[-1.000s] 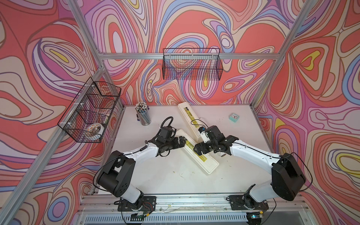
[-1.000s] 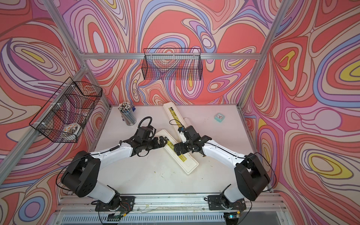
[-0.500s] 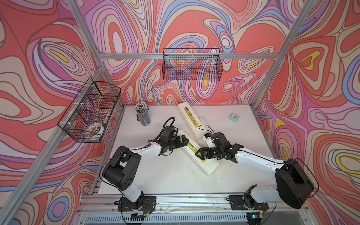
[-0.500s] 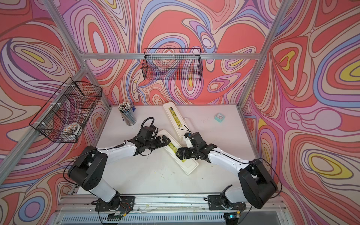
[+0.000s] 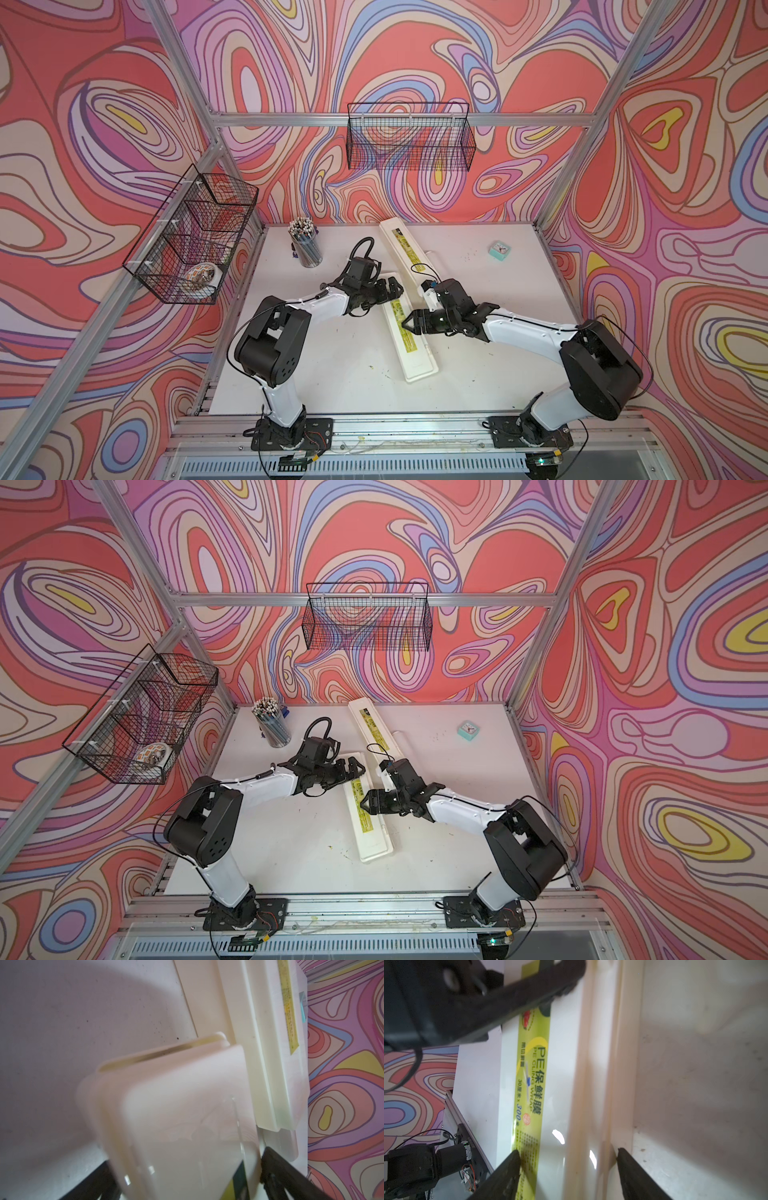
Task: Put plastic wrap rolls into dispensers
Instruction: Adjust the plastic wrap cutting box at the center of the board.
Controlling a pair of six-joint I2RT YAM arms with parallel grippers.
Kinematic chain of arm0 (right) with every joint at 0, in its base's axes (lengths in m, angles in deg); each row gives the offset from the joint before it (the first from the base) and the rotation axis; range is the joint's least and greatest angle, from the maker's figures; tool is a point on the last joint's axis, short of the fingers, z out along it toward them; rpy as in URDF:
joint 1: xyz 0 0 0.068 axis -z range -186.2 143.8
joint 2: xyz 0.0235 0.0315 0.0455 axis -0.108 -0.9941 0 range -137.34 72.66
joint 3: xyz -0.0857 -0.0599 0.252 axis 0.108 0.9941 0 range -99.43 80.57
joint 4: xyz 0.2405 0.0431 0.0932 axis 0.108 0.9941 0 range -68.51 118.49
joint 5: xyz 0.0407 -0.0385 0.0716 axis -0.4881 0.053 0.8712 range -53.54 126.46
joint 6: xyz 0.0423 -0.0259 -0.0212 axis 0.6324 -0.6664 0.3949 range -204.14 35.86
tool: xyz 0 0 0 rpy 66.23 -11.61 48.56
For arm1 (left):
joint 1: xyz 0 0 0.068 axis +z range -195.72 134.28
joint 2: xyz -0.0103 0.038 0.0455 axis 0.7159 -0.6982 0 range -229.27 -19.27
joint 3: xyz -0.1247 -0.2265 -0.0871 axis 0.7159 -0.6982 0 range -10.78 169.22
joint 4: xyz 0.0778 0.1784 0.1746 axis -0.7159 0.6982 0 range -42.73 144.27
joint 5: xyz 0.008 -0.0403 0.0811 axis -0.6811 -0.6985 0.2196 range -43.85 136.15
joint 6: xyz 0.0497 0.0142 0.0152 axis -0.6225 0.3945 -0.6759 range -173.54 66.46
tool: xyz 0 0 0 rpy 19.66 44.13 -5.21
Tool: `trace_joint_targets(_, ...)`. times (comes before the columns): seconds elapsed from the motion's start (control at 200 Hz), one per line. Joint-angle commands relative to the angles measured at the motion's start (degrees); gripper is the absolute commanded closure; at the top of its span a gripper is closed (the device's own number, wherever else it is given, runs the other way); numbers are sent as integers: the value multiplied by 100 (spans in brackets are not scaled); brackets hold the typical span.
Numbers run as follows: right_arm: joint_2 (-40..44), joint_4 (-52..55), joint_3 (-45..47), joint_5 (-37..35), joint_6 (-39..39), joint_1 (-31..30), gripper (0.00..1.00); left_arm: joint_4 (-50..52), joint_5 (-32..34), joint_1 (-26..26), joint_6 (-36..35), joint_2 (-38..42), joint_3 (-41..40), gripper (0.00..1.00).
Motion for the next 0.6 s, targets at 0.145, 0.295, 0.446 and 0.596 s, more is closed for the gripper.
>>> trace_joint_targets(0.145,-373,282,-347,-130,120,-193,23,886,-159,54,-696,-427,827,1)
trace_joint_targets(0.295,-268,432,-423,-400,-34,-193,18,1133,89,47,-894,-129,797,1)
trace_joint_targets(0.446,-130,535,-369,-518,-191,-171,12,1306,264,17,-960,294,596,0)
trace_joint_targets(0.596,23,492,-238,-467,-289,-116,10,1715,588,-237,-1237,650,539,0)
